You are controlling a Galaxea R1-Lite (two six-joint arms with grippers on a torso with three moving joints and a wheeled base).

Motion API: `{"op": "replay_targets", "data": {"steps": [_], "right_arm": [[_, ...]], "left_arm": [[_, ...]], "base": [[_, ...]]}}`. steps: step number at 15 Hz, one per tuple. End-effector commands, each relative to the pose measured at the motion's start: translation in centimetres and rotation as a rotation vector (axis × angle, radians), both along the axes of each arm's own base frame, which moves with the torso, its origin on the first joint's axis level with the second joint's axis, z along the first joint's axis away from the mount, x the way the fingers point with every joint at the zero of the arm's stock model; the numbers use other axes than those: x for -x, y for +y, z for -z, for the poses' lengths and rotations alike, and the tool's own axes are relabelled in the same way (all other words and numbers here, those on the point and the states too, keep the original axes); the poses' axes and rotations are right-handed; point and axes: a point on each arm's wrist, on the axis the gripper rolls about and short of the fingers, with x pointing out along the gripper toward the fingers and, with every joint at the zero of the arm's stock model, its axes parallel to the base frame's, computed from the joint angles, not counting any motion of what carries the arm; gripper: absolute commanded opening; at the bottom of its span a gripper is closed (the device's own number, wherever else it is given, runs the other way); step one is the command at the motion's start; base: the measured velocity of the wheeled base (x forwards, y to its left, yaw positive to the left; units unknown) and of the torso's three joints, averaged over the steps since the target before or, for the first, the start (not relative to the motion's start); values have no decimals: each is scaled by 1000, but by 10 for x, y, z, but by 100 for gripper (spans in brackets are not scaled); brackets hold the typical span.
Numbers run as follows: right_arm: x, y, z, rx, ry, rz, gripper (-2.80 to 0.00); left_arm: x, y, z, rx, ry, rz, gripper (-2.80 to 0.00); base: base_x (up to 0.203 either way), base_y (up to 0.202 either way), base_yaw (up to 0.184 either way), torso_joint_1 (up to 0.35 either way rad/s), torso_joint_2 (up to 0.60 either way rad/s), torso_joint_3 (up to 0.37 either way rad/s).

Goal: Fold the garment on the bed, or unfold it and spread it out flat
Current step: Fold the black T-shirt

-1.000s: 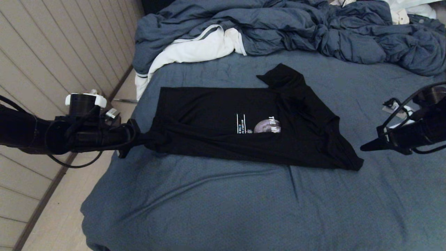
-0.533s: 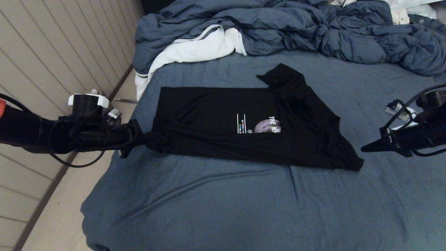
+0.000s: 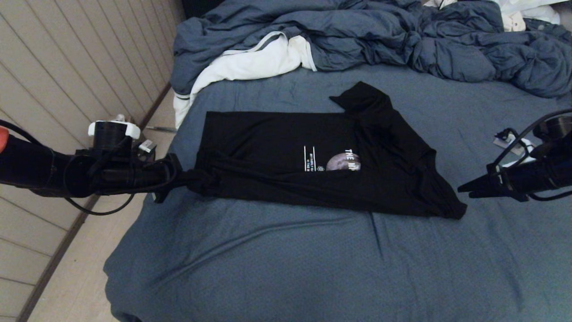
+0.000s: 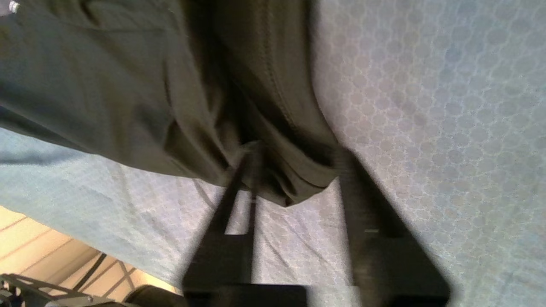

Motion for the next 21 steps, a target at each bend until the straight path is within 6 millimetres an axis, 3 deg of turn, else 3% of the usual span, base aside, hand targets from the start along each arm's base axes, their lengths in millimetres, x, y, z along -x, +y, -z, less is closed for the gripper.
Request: {"op": "replay_targets", "data": {"steps": [1,14,21], "right_arm": [[1,1,0,-3,0,-7,0],[-13,5,33,-108,43,-88,0],[-19,22,41,-122,70,-132,0]], "left_arm": [[0,0,-1,6,1,0,-280],[-5,0,1,6,1,0,-280],[-10,-2,3,8,0,2,-280]], "base": [[0,0,0,0,0,0],[0,0,0,0,0,0],[0,0,0,0,0,0]]}}
